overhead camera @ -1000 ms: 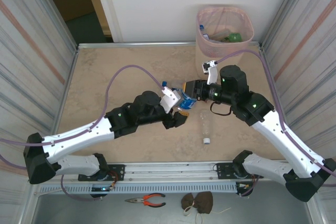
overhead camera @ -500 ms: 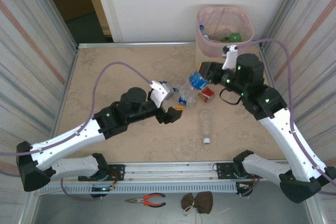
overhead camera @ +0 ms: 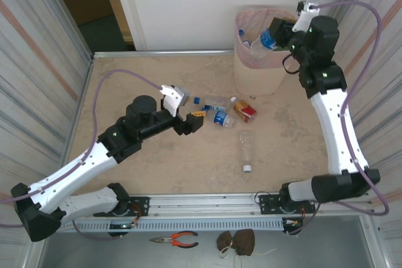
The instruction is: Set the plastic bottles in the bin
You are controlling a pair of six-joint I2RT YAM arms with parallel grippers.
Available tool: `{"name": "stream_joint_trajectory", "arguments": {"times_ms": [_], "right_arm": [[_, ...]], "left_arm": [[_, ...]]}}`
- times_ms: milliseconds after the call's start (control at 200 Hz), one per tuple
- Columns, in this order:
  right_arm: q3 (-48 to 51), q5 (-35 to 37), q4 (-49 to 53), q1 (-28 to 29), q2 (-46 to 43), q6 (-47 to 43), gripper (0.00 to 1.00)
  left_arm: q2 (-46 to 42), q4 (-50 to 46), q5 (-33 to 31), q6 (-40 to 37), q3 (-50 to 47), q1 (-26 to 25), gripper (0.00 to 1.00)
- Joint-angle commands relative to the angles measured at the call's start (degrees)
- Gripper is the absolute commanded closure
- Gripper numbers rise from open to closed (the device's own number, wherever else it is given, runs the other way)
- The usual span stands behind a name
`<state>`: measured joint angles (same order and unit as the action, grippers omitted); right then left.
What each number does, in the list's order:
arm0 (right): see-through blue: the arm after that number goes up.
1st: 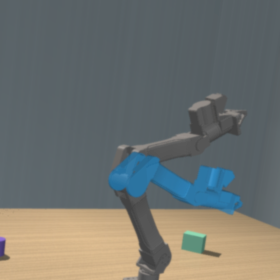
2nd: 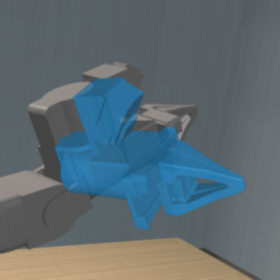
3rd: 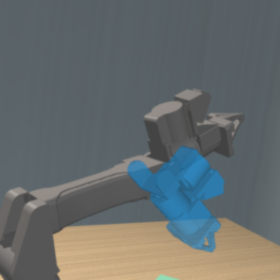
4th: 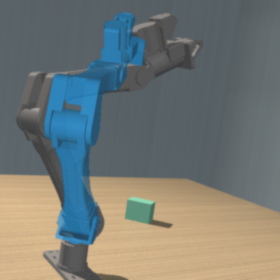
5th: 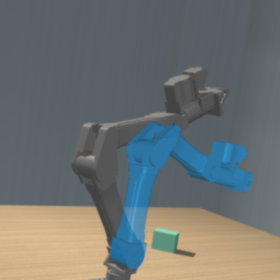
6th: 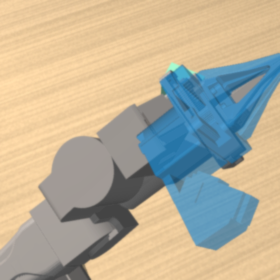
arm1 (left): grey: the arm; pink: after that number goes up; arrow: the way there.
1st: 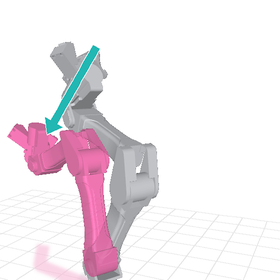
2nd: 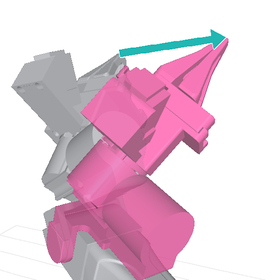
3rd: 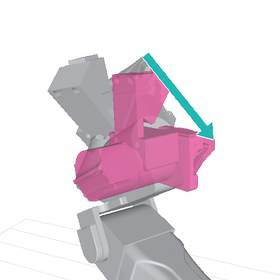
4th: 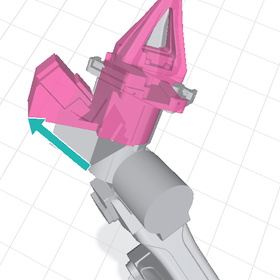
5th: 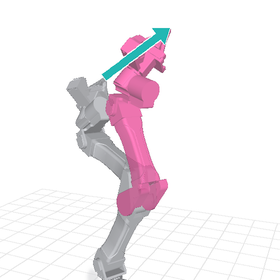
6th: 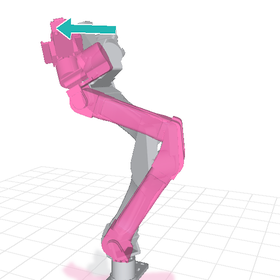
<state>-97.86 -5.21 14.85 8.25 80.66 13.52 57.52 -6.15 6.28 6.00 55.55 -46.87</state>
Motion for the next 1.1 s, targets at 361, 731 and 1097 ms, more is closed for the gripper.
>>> {"name": "stream_joint_trajectory", "arguments": {"times_ms": [361,731,1097], "right_arm": [[-14.4,-3.3,-16.8,-3.3,22.8,-39.4,0.77],[-24.0,0.8,-15.7,-3.8,38.4,-50.4,0.74],[-24.5,7.1,-14.2,-3.7,45.0,-56.5,0.67]], "left_arm": [[4.4,1.3,6.9,0.7,1.0,8.1,0.19],[12.9,2.6,11.7,1.9,4.8,12.7,0.2],[15.1,3.4,12.9,3.1,4.8,14.2,0.2]]}}
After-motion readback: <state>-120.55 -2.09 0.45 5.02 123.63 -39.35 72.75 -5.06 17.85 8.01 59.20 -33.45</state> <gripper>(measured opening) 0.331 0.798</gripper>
